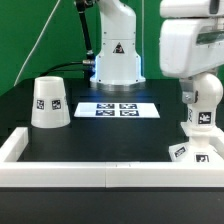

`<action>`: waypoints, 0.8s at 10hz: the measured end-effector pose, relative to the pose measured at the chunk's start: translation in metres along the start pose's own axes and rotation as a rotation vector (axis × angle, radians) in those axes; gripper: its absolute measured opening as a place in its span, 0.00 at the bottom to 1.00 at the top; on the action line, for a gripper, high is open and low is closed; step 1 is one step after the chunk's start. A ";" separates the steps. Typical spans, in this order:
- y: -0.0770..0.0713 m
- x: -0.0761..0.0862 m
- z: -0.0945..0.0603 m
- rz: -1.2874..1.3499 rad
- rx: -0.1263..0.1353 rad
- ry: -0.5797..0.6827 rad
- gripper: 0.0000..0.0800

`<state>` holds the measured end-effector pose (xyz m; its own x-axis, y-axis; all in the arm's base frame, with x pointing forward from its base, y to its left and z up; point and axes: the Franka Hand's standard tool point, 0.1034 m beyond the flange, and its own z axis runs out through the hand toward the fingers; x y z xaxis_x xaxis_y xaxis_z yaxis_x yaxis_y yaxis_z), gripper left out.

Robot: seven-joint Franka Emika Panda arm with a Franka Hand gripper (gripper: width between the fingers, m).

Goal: Assemble lamp

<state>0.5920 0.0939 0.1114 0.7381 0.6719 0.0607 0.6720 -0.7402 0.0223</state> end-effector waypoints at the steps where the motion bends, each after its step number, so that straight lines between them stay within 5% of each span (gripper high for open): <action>1: 0.000 0.000 0.000 0.089 0.001 0.003 0.72; 8: 0.000 0.001 -0.001 0.544 0.003 0.006 0.72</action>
Offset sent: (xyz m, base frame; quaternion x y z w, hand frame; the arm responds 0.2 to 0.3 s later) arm 0.0000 0.0000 0.0000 0.0000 0.0000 0.1938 0.9810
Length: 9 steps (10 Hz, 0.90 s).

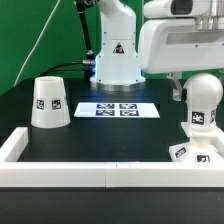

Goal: Assemble lamp

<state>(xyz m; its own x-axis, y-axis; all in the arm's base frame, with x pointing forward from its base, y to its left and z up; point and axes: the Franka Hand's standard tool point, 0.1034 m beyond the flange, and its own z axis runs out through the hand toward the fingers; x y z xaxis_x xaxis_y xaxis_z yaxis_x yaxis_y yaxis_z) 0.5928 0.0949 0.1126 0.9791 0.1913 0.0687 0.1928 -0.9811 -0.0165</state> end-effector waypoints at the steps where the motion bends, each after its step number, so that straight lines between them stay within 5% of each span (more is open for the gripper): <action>1: -0.001 0.000 0.000 0.100 0.000 0.000 0.72; 9: 0.000 0.001 -0.001 0.695 0.022 -0.002 0.72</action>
Offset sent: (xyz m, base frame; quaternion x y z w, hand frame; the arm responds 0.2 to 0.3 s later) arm 0.0021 0.0044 -0.0012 0.0152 0.0160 0.2123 0.9770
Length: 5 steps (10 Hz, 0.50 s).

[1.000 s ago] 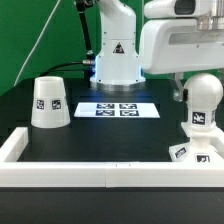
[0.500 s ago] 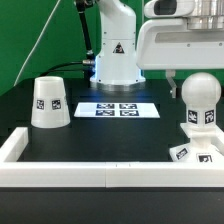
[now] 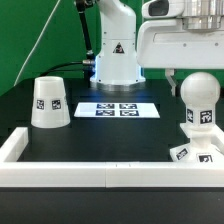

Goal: Assemble lamp

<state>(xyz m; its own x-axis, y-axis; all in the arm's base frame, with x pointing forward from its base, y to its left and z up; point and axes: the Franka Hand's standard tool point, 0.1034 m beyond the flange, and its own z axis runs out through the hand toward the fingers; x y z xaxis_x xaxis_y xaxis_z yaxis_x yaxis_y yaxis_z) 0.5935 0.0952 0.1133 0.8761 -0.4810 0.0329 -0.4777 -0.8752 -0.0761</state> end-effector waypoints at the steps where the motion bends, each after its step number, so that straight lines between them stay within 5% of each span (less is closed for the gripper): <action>1: -0.001 -0.002 0.000 0.109 0.004 -0.008 0.72; 2: -0.005 -0.009 -0.002 0.292 -0.006 -0.028 0.72; 5: -0.006 -0.011 -0.001 0.588 0.025 -0.073 0.72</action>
Offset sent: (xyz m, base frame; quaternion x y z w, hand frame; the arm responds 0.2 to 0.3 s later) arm -0.0011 0.0004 0.0011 0.0146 -0.0301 0.2972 0.9542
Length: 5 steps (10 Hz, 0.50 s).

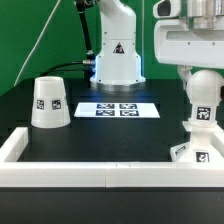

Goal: Assemble lamp

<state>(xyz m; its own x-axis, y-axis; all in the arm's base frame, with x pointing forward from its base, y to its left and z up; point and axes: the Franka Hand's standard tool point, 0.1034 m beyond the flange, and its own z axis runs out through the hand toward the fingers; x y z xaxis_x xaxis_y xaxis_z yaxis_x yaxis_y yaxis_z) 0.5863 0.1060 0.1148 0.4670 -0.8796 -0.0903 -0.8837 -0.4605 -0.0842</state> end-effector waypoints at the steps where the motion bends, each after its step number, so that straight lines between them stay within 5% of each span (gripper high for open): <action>1: 0.000 0.000 0.000 0.070 0.004 -0.005 0.72; 5: -0.001 0.000 0.000 0.255 0.015 -0.029 0.72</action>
Offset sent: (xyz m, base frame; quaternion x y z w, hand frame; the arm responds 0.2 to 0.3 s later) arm -0.0008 -0.0015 0.0002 0.0184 -0.0072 0.2068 0.9782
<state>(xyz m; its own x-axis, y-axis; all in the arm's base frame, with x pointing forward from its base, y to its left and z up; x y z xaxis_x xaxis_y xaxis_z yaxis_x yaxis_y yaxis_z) 0.5872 0.1063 0.1152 0.2304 -0.9631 -0.1392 -0.9724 -0.2226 -0.0698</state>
